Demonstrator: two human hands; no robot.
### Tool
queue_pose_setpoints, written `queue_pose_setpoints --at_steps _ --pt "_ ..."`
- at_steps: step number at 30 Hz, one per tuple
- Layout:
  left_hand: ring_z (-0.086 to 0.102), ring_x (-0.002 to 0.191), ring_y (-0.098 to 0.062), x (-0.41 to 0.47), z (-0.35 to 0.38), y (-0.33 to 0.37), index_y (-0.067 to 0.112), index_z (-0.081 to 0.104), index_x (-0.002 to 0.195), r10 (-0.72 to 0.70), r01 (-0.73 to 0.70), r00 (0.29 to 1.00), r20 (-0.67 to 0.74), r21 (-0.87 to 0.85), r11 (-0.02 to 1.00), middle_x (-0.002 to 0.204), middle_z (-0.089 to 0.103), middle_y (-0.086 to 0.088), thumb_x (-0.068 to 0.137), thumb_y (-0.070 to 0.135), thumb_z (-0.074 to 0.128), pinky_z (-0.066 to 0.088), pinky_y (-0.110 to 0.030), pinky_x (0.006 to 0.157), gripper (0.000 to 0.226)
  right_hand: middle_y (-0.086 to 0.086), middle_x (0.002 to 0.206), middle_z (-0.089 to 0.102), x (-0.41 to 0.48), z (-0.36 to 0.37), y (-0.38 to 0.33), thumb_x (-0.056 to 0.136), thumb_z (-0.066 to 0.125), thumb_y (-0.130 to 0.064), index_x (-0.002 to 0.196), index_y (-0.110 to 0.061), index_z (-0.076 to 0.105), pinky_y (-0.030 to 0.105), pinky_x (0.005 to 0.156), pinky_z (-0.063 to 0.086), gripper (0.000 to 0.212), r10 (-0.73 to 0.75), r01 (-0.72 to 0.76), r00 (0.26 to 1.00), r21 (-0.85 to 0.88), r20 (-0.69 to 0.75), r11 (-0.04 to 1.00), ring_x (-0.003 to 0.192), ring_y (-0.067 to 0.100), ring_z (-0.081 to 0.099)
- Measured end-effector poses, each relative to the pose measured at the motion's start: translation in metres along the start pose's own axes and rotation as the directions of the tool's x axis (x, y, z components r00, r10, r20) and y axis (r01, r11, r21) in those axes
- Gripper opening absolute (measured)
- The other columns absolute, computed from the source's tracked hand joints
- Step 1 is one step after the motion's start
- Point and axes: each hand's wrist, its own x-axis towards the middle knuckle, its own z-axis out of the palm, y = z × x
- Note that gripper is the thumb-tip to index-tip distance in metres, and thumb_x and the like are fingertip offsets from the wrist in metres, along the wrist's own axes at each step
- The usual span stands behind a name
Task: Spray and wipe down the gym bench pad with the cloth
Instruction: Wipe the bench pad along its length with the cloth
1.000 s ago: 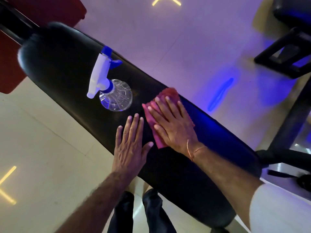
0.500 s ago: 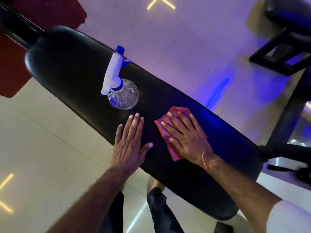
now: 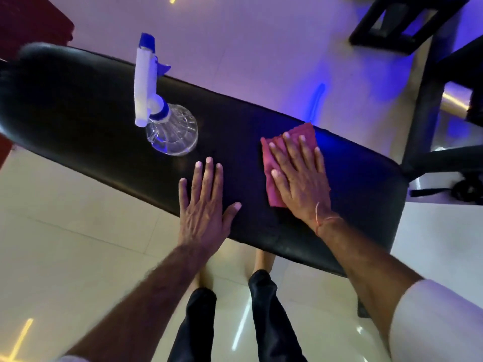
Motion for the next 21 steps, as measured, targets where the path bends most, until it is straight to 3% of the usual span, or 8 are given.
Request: queue_pose_setpoints --at_steps 2,4,7,12,13,17,19,21 --pt "-0.002 0.163 -0.026 0.000 0.003 -0.001 0.012 0.012 0.167 0.054 -0.054 0.998 -0.008 0.007 0.999 0.176 0.002 -0.007 0.104 0.060 0.033 0.003 -0.057 0.129 0.082 0.004 0.177 0.001 -0.001 0.003 -0.032 0.112 0.022 -0.049 0.168 -0.031 0.007 0.061 0.130 0.010 0.061 0.140 -0.139 0.989 0.031 -0.055 0.990 0.163 0.035 0.004" --pt "-0.001 0.163 -0.024 -0.002 0.006 0.001 0.014 0.014 0.167 0.143 -0.143 0.990 0.001 0.014 0.990 0.176 0.003 -0.004 0.105 0.060 0.030 0.002 -0.059 0.129 0.079 0.004 0.177 0.002 -0.036 0.017 -0.053 0.112 0.023 -0.050 0.168 -0.029 0.010 0.061 0.130 0.012 0.062 0.045 -0.044 0.997 0.011 -0.057 0.999 0.163 0.035 0.006" --pt "-0.001 0.163 -0.025 -0.003 0.006 0.004 0.016 0.014 0.167 0.182 -0.182 0.983 0.006 0.025 0.983 0.176 0.004 -0.002 0.105 0.059 0.030 0.002 -0.061 0.128 0.077 0.002 0.177 0.007 -0.087 0.023 -0.028 0.112 0.017 -0.051 0.168 -0.031 0.011 0.060 0.129 0.016 0.060 -0.112 0.112 0.993 0.016 0.027 0.994 0.164 0.031 0.006" --pt "-0.002 0.163 -0.026 -0.001 0.006 0.003 0.016 0.014 0.167 0.184 -0.184 0.983 0.013 0.041 0.982 0.176 0.005 -0.003 0.105 0.057 0.031 0.000 -0.062 0.128 0.077 0.006 0.177 0.005 -0.046 0.012 -0.015 0.112 0.017 -0.050 0.168 -0.030 0.008 0.061 0.130 0.011 0.061 0.276 -0.273 0.958 0.047 -0.072 0.961 0.163 0.035 0.004" --pt "-0.002 0.163 -0.026 -0.002 0.007 0.003 0.016 0.014 0.167 0.188 -0.188 0.982 0.016 0.044 0.981 0.176 0.004 -0.003 0.105 0.058 0.030 0.000 -0.061 0.128 0.077 0.007 0.177 0.006 -0.046 0.015 -0.029 0.112 0.018 -0.049 0.169 -0.029 0.008 0.061 0.130 0.010 0.061 0.277 -0.274 0.957 0.051 -0.084 0.961 0.163 0.036 0.005" --pt "0.000 0.163 -0.027 -0.002 0.005 0.004 0.017 0.015 0.167 0.196 -0.197 0.980 0.027 0.043 0.980 0.176 0.005 -0.004 0.105 0.058 0.030 0.001 -0.062 0.128 0.076 0.002 0.178 0.003 -0.110 0.032 -0.032 0.113 0.011 -0.051 0.168 -0.031 0.005 0.059 0.131 0.011 0.059 -0.021 0.021 1.000 0.031 0.002 0.999 0.164 0.031 0.000" --pt "0.000 0.163 -0.028 -0.001 0.004 0.004 0.016 0.015 0.167 0.199 -0.200 0.980 0.027 0.043 0.979 0.176 0.005 -0.004 0.105 0.056 0.032 0.002 -0.063 0.128 0.076 0.000 0.178 0.004 -0.127 0.030 -0.007 0.112 0.011 -0.052 0.168 -0.033 0.004 0.059 0.130 0.014 0.059 0.016 -0.016 0.999 0.026 0.033 1.000 0.164 0.030 0.000" --pt "0.000 0.163 -0.028 0.000 0.004 0.004 0.017 0.015 0.167 0.199 -0.200 0.980 0.017 0.051 0.979 0.176 0.005 -0.004 0.105 0.056 0.032 0.002 -0.063 0.127 0.075 0.001 0.177 0.007 -0.115 0.026 0.006 0.112 0.014 -0.053 0.168 -0.033 0.006 0.061 0.129 0.017 0.060 0.172 -0.172 0.985 0.045 0.004 0.984 0.164 0.031 0.003"
